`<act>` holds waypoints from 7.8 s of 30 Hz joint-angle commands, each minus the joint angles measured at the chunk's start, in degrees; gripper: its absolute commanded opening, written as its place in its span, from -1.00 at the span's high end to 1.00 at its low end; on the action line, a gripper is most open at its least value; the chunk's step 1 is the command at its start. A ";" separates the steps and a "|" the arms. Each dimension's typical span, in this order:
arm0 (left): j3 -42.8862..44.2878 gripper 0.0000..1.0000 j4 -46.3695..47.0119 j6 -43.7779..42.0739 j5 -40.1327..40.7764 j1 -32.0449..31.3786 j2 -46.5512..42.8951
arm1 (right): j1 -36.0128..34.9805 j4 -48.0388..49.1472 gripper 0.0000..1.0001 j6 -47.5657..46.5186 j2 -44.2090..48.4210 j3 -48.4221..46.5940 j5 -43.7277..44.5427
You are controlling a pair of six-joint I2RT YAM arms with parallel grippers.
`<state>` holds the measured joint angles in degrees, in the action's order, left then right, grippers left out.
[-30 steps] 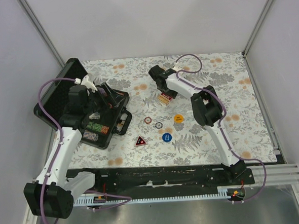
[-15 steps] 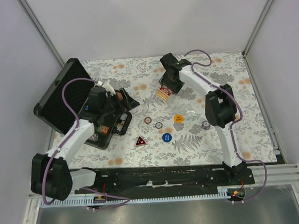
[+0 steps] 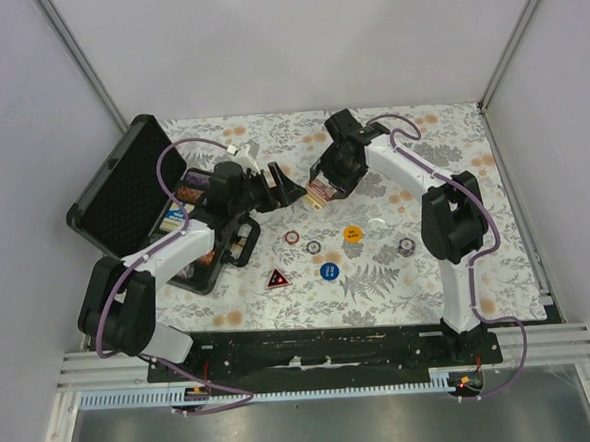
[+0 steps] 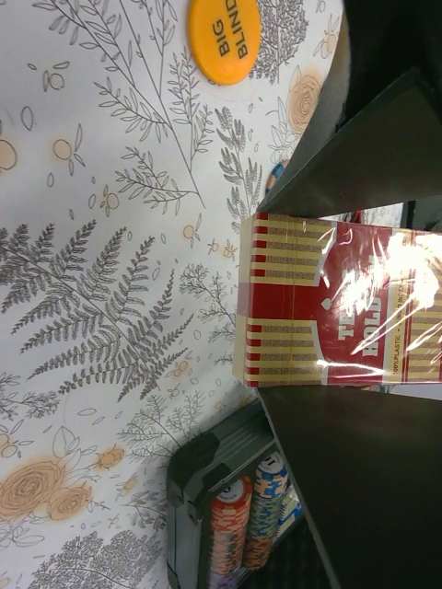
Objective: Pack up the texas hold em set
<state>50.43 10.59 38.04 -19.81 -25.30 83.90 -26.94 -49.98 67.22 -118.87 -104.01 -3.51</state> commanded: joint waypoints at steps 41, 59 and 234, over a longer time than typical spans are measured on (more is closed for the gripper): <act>4.68 0.74 -4.43 11.44 18.85 -7.75 0.83 | -1.54 6.82 -0.96 0.12 6.81 1.62 -5.19; -6.57 0.83 -30.61 19.08 19.64 12.28 -29.47 | 7.43 7.97 -0.96 -13.87 19.02 13.12 5.79; 3.54 -0.70 -32.74 -9.74 13.15 13.61 -25.97 | -12.25 8.58 -0.96 -44.89 14.46 15.06 5.26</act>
<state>56.58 -24.49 32.97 -1.96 -11.25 61.17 -36.14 -41.65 26.98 -102.65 -87.15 2.61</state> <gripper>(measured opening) 0.845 0.979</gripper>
